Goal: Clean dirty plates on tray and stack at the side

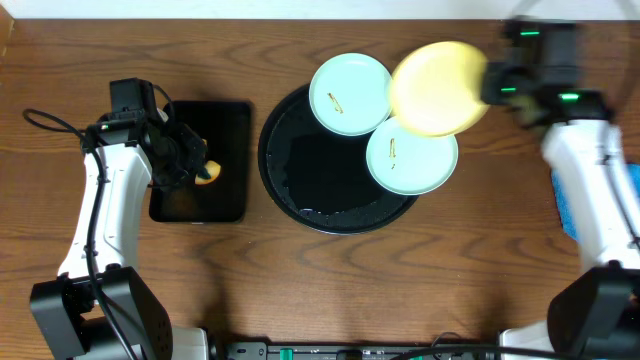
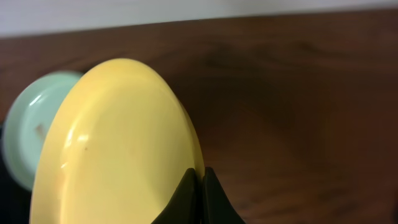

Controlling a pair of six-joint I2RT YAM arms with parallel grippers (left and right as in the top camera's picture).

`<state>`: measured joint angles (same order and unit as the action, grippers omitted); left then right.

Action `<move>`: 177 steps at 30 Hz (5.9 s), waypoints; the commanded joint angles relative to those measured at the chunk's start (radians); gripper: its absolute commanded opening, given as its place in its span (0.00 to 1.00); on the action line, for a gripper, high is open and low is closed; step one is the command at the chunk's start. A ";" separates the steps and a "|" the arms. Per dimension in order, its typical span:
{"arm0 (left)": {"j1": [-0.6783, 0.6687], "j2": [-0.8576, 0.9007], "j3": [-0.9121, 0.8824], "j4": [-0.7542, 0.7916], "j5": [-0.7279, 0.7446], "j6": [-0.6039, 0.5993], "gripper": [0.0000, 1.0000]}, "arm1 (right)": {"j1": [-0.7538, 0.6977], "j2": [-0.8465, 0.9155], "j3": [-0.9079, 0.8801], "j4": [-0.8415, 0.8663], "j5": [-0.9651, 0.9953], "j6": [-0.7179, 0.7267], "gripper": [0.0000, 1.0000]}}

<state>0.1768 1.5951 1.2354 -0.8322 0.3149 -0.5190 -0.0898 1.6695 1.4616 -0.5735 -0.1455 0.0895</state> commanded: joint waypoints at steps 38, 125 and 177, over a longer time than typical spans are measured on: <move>0.003 -0.013 -0.003 0.006 -0.006 0.014 0.08 | -0.218 0.072 0.017 -0.325 -0.330 -0.192 0.60; 0.001 -0.013 -0.003 0.018 -0.006 0.093 0.08 | 0.196 0.096 -0.020 -0.305 -0.035 0.036 0.01; -0.742 0.076 -0.003 0.266 -0.048 0.229 0.08 | 0.553 0.117 -0.301 -0.108 0.268 0.457 0.01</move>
<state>-0.5449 1.6371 1.2346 -0.5732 0.2962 -0.2813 0.4660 1.7794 1.1801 -0.6926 0.1272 0.5171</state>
